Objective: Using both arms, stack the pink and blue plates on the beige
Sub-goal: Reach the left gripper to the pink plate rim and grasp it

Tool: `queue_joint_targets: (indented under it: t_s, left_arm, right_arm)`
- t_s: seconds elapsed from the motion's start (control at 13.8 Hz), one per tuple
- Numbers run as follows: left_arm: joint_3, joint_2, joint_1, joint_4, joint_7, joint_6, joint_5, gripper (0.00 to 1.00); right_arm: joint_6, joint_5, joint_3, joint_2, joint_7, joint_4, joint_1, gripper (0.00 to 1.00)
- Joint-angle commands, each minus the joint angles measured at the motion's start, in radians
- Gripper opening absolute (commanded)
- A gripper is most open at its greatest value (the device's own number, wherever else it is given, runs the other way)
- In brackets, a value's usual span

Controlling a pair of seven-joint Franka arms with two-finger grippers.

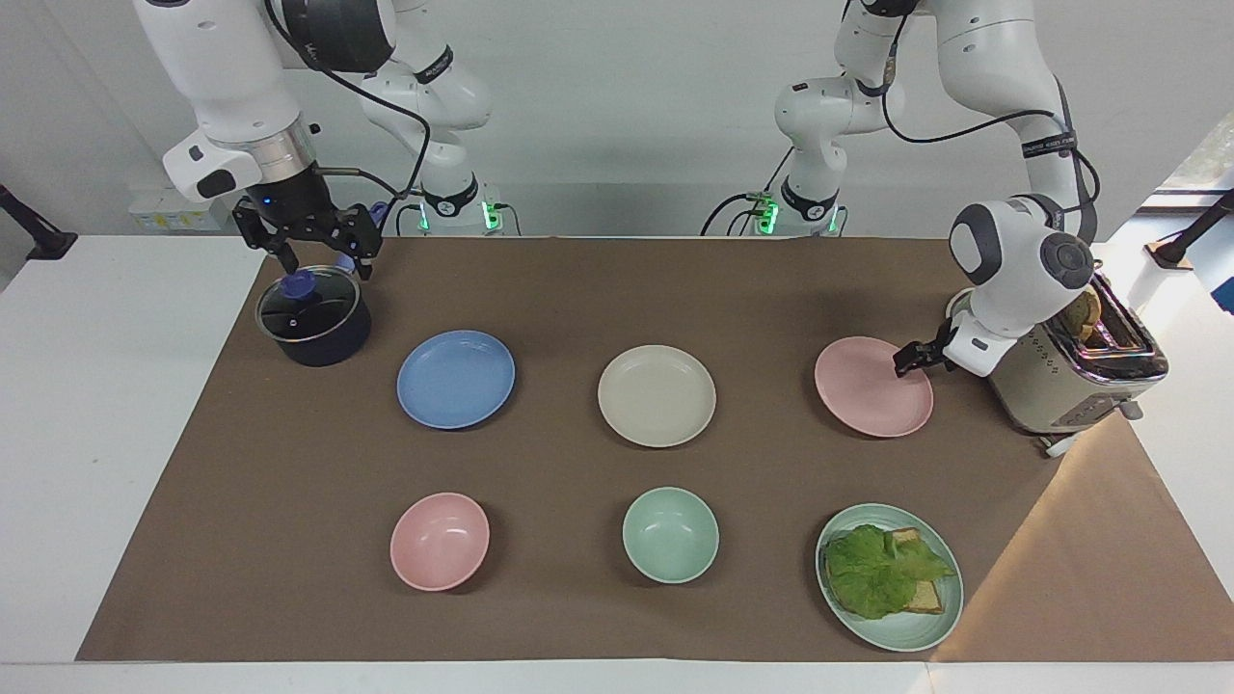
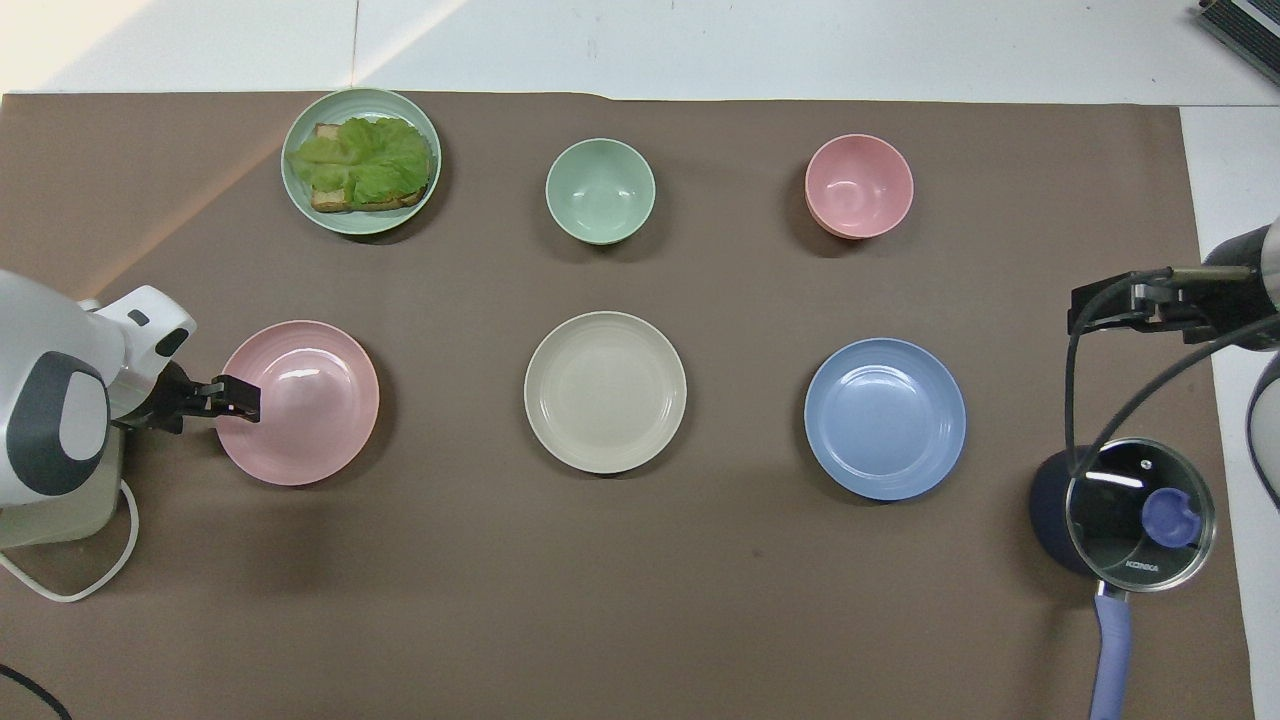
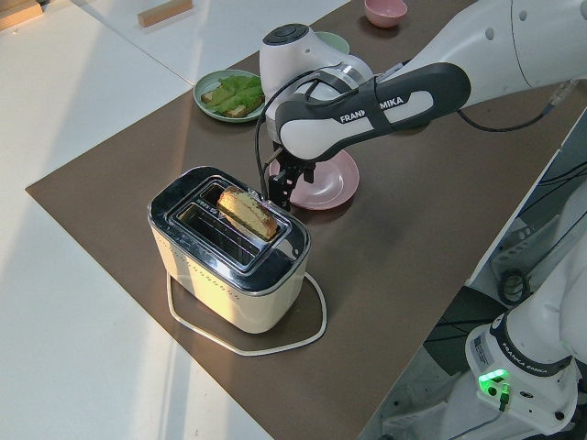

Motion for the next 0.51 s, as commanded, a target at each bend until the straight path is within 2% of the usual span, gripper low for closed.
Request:
queue_joint_targets:
  t_s: [0.0, 0.15, 0.22, 0.29, 0.44]
  left_arm:
    - [-0.007, -0.016, 0.009, -0.04, -0.019, 0.025, 0.002, 1.0]
    - [-0.009, -0.016, 0.004, -0.04, -0.074, 0.019, 0.002, 0.33]
    - [-0.009, -0.016, 0.001, -0.042, -0.088, 0.021, 0.002, 0.22]
    - [-0.009, -0.016, -0.002, -0.042, -0.089, 0.021, 0.002, 0.18]
    - [-0.009, -0.018, -0.002, -0.045, -0.091, 0.016, 0.002, 0.0]
  right_arm:
    - [0.005, 0.013, 0.004, -0.02, 0.006, -0.025, -0.012, 1.0]
    - [0.007, 0.013, 0.004, -0.02, 0.006, -0.025, -0.012, 1.0]
    - [0.007, 0.013, 0.004, -0.02, 0.006, -0.024, -0.012, 1.0]
    - [0.007, 0.013, 0.004, -0.02, 0.006, -0.025, -0.012, 1.0]
    - [0.005, 0.013, 0.004, -0.02, 0.006, -0.025, -0.012, 1.0]
